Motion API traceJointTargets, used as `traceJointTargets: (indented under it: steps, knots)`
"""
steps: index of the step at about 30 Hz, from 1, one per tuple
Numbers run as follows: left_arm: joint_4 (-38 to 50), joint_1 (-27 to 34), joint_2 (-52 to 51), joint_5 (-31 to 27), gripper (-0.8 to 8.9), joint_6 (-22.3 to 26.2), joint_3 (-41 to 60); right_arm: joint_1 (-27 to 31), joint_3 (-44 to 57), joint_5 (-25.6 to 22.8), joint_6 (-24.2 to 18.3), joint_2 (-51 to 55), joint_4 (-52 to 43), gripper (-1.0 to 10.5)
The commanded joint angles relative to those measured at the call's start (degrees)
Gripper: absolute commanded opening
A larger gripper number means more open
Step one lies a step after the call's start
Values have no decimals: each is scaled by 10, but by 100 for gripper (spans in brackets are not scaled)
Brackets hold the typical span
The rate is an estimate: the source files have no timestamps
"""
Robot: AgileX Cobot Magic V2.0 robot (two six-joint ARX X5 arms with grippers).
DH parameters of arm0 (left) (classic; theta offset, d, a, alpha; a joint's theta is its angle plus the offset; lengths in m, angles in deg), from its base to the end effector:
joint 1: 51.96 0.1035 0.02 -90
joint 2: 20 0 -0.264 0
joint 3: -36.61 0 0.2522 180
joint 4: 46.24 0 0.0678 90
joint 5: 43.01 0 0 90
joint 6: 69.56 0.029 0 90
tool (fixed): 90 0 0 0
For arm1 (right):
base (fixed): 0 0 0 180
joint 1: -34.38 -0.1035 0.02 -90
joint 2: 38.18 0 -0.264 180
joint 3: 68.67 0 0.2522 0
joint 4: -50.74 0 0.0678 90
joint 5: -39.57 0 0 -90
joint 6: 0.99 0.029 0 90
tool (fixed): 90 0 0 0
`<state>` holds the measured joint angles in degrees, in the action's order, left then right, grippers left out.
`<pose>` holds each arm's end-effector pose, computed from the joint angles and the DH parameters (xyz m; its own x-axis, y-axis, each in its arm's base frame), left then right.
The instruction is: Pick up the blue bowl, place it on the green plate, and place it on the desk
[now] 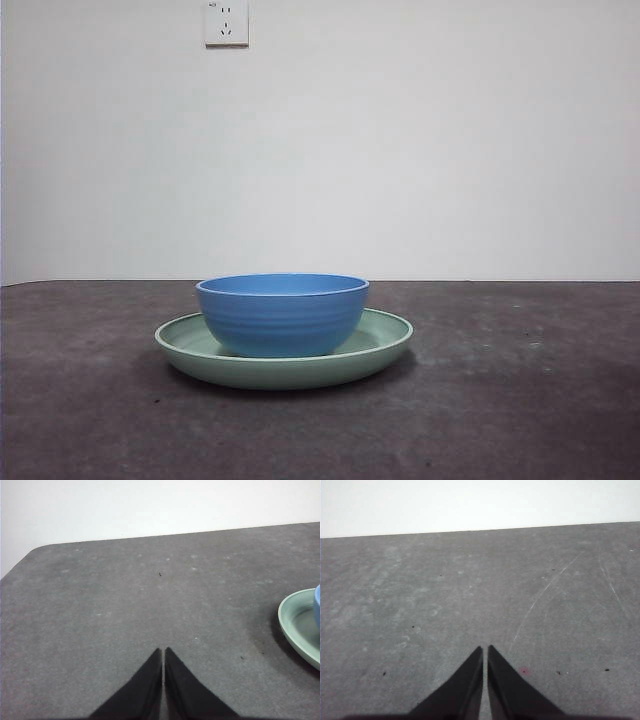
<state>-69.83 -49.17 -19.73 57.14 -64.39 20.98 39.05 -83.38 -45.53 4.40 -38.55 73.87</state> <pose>0.0947 -0.0005 0.1578 0.9816 -0.1286 -0.1409 0.1387 0.9883 0.0641 0.0958 -0.0053 0.1529 0.9883 0.0050 -0.1523 0.0113 0.9943 0.1058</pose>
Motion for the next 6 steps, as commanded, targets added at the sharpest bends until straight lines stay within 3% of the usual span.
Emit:
traceJointTargets:
  steps: [1, 6]
  knots:
    - [-4, 2, -1, -1, 10, -3, 12, 1, 3, -1, 6, 2, -5, 8]
    - [-4, 2, -1, -1, 10, -3, 12, 1, 3, -1, 6, 2, -5, 8]
